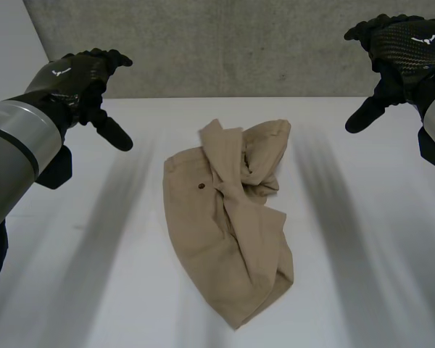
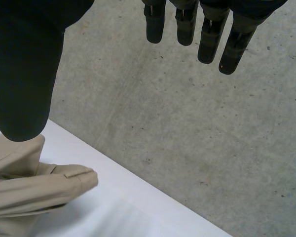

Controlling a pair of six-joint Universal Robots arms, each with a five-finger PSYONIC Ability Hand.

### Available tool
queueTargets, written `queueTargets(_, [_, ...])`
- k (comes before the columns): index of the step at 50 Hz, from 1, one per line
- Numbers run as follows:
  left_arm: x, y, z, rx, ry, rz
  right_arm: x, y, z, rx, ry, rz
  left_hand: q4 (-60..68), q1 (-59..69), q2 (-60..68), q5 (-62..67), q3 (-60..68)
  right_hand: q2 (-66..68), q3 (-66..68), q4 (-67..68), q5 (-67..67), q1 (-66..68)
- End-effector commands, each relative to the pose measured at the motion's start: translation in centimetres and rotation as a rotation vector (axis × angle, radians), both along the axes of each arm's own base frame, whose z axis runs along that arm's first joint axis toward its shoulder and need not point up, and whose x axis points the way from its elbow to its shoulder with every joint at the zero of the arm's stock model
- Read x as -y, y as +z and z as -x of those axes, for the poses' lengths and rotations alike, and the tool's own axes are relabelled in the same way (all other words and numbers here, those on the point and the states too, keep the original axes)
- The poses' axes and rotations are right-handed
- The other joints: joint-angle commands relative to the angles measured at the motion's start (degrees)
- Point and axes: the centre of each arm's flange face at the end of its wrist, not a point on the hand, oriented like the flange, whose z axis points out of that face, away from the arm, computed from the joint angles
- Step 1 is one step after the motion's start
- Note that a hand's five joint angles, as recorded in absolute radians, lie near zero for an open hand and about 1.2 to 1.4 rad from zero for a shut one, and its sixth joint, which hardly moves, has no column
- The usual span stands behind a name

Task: Fold the shorts.

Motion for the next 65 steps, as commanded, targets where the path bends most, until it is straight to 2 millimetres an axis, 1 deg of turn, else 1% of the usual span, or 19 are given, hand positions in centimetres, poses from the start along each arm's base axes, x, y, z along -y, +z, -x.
queueTargets(1, [0.5, -1.0, 0.2, 0.012, 0.000, -0.027, 0.2, -0.1, -0.2, -0.002, 0.019, 0.013, -1.7, -0.9, -1.5, -2.6, -2.2, -0.7, -1.2, -3.4, -3.5, 2.0])
queueTargets(4, [1.1, -1.9, 0.4, 0.019, 0.001, -0.042, 0.3, -0.3, -0.5, -0.011, 0.046, 0.012, -1.7, -0.9, -1.5, -2.6, -2.2, -0.7, -1.2, -3.4, -3.5, 2.0])
queueTargets(8, [1.6, -3.2, 0.9, 0.028, -0.006, -0.063, 0.4, -1.8, -1.4, -0.094, 0.127, 0.001, -1.5, -0.7, -1.2, -2.4, -2.0, -0.7, -1.2, -3.4, -3.5, 2.0])
queueTargets(13, [2.0, -5.2, 1.6, 0.042, -0.020, -0.093, 0.9, -5.2, -2.3, -0.279, 0.221, -0.025, -1.0, -0.2, -0.7, -1.9, -1.5, -0.7, -1.2, -3.4, -3.5, 2.0])
queueTargets(16, [2.0, -6.4, 2.5, 0.044, -0.045, -0.092, 1.2, -6.1, -2.4, -0.341, 0.226, -0.019, -1.0, -0.2, -0.7, -1.9, -1.5, -0.7, -1.2, -3.4, -3.5, 2.0])
queueTargets(24, [4.2, -10.5, 7.6, 0.042, -0.210, 0.020, 1.6, -6.6, -2.6, -0.379, 0.229, -0.011, 0.7, 1.5, 0.9, -0.2, 0.2, -0.7, -1.2, -3.4, -3.5, 2.0])
queueTargets(29, [6.0, -14.8, 11.4, 0.154, -0.326, 0.053, 1.6, -7.3, -2.6, -0.384, 0.234, -0.030, 0.9, 1.6, 1.1, 0.0, 0.4, -0.7, -1.2, -3.4, -3.5, 2.0])
queueTargets(32, [7.0, -16.5, 12.5, 0.210, -0.345, 0.084, 1.6, -7.4, -2.6, -0.385, 0.235, -0.034, 0.9, 1.6, 1.1, 0.0, 0.4, -0.7, -1.2, -3.4, -3.5, 2.0])
queueTargets(33, [7.6, -17.7, 13.2, 0.246, -0.356, 0.102, 1.6, -7.5, -2.5, -0.386, 0.234, -0.038, 0.9, 1.6, 1.1, 0.0, 0.4, -0.7, -1.2, -3.4, -3.5, 2.0])
queueTargets(39, [9.0, -20.3, 14.4, 0.364, -0.373, 0.178, 1.9, -7.6, -2.2, -0.386, 0.222, -0.043, 2.2, 3.0, 2.5, 1.3, 1.7, -0.7, -1.2, -3.4, -3.5, 2.0])
queueTargets(44, [9.6, -21.7, 14.8, 0.416, -0.377, 0.207, 1.9, -7.6, -2.2, -0.388, 0.222, -0.044, 17.7, 18.4, 17.9, 16.8, 17.2, -0.7, -1.2, -3.4, -3.5, 2.0])
queueTargets(48, [10.1, -21.1, 14.8, 0.411, -0.352, 0.228, 1.9, -7.6, -2.2, -0.389, 0.222, -0.042, 67.0, 67.8, 67.3, 66.1, 66.5, -0.7, -1.2, -3.4, -3.5, 2.0])
queueTargets(52, [10.6, -18.9, 14.7, 0.388, -0.302, 0.277, 1.9, -7.7, -2.2, -0.392, 0.223, -0.043, 68.3, 69.1, 68.5, 67.4, 67.8, -0.7, -1.2, -3.4, -3.5, 2.0])
queueTargets(53, [10.9, -16.8, 14.5, 0.365, -0.249, 0.326, 1.8, -7.7, -2.2, -0.391, 0.224, -0.043, 68.3, 69.1, 68.5, 67.4, 67.8, -0.7, -1.2, -3.4, -3.5, 2.0])
queueTargets(55, [11.1, -14.8, 14.1, 0.343, -0.193, 0.367, 1.9, -7.8, -2.2, -0.391, 0.225, -0.045, 68.3, 69.1, 68.5, 67.4, 67.8, -0.7, -1.2, -3.4, -3.5, 2.0])
queueTargets(56, [11.1, -12.7, 13.6, 0.314, -0.145, 0.399, 1.9, -7.8, -2.2, -0.392, 0.225, -0.044, 68.3, 69.1, 68.5, 67.4, 67.8, -0.7, -1.2, -3.4, -3.5, 2.0])
queueTargets(59, [10.5, -9.7, 12.9, 0.269, -0.111, 0.445, 1.8, -7.8, -2.3, -0.391, 0.226, -0.045, 68.3, 69.1, 68.5, 67.4, 67.8, -0.7, -1.2, -3.4, -3.5, 2.0])
queueTargets(60, [10.0, -7.8, 12.5, 0.234, -0.102, 0.473, 1.8, -7.8, -2.3, -0.391, 0.225, -0.045, 68.3, 69.1, 68.5, 67.4, 67.8, -0.7, -1.2, -3.4, -3.5, 2.0])
queueTargets(65, [8.5, -2.7, 11.2, 0.142, -0.073, 0.549, 2.0, -7.5, -2.1, -0.390, 0.206, -0.038, 68.3, 69.1, 68.5, 67.4, 67.8, -0.7, -1.2, -3.4, -3.5, 2.0])
